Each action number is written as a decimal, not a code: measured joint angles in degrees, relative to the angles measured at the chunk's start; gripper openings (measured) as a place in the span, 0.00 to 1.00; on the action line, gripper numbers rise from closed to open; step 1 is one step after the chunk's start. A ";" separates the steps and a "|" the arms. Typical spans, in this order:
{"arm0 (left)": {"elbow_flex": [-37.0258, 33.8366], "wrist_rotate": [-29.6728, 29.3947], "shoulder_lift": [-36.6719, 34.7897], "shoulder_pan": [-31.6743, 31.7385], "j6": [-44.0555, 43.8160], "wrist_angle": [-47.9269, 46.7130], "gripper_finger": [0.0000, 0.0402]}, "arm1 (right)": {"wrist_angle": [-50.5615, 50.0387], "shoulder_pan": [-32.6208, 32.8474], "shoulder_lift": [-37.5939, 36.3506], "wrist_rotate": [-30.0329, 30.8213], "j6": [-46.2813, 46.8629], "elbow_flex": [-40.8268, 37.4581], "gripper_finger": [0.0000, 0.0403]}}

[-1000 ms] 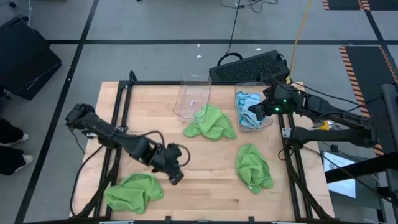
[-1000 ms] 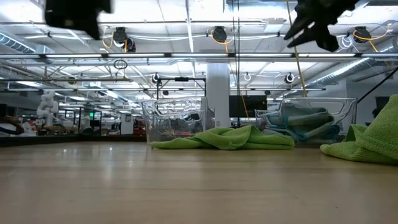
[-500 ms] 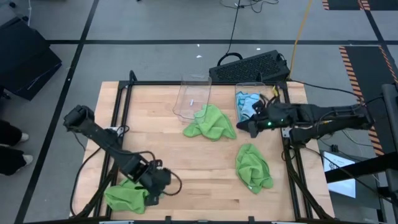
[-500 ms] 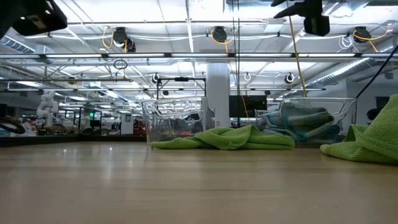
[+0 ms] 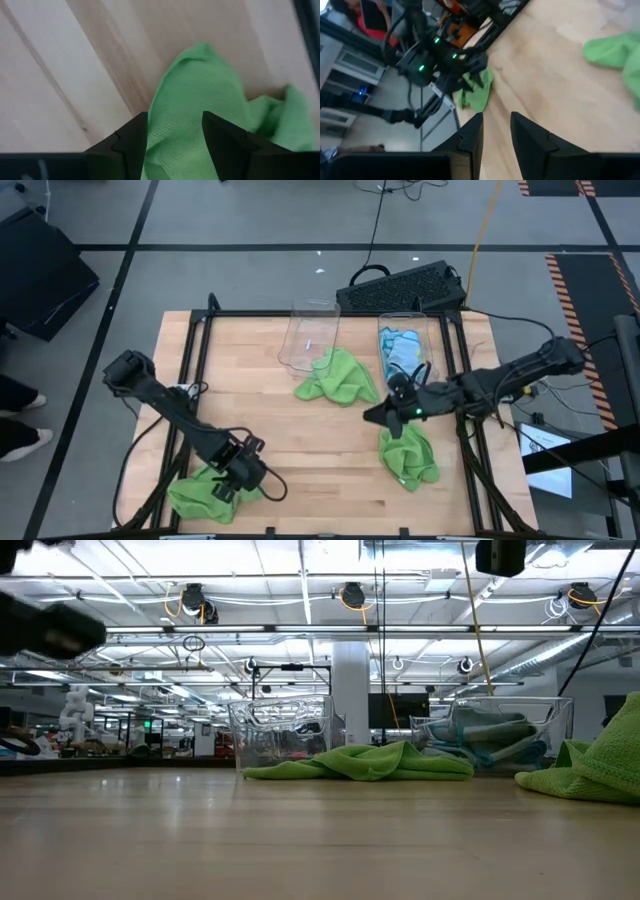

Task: Fold microfiber towels
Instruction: Fold the bottom left green microfiber towel

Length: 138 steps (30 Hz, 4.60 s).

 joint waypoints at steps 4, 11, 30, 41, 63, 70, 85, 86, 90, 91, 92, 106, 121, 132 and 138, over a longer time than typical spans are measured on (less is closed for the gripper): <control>-3.69 0.64 0.00 2.35 -0.27 4.92 0.47 | 0.18 2.34 1.45 -0.02 1.22 -0.02 0.23; -8.78 5.36 0.02 6.59 -3.48 10.56 0.47 | 0.17 3.52 1.76 -0.02 1.15 -0.02 0.23; -11.33 7.85 0.00 7.92 -1.20 18.61 0.02 | -4.13 -0.66 1.37 -0.28 -11.73 -0.02 0.23; -8.24 12.55 0.00 8.62 -7.71 17.47 0.05 | -4.49 -6.11 1.04 -3.84 -19.17 -0.02 0.23; -14.94 11.43 -0.35 8.08 3.70 16.71 0.16 | -9.31 -13.90 0.76 -14.24 -22.30 -0.02 0.23; -14.12 10.80 -0.35 9.66 0.83 15.90 0.01 | -11.54 -13.92 0.40 -14.10 -25.45 -0.04 0.23; 9.33 -18.39 -6.89 15.87 -14.38 5.24 0.00 | -11.68 -22.08 0.38 -13.62 -30.25 -0.04 0.23; 11.30 -20.77 -7.14 16.32 -14.96 5.22 0.00 | -11.67 -22.60 0.38 -13.62 -30.95 -0.04 0.23; 18.66 -29.59 -8.03 18.47 -15.07 4.80 0.00 | -8.42 -23.94 0.38 -14.10 -33.14 -0.04 0.23; 20.29 -31.29 -8.20 19.12 -14.57 4.87 0.00 | -6.57 -23.99 0.38 -14.63 -34.15 -0.04 0.23; 21.88 -32.88 -8.29 19.92 -13.95 4.69 0.00 | -4.34 -23.98 0.38 -15.35 -35.24 -0.04 0.23; 37.87 -32.97 -8.39 32.39 5.68 12.58 0.00 | 28.44 -23.95 0.38 -16.77 -36.66 -0.04 0.44; 39.60 -22.90 -9.11 36.01 4.31 14.80 0.01 | 26.73 -23.83 0.45 -13.49 -39.83 3.72 0.57; 39.58 -23.37 -9.09 36.01 -5.34 14.61 0.00 | 16.98 -14.77 2.60 -0.03 -56.39 11.18 0.55; 39.58 -27.33 -9.09 36.05 -7.49 14.45 0.00 | 15.17 -9.02 8.55 14.82 -69.38 18.99 0.55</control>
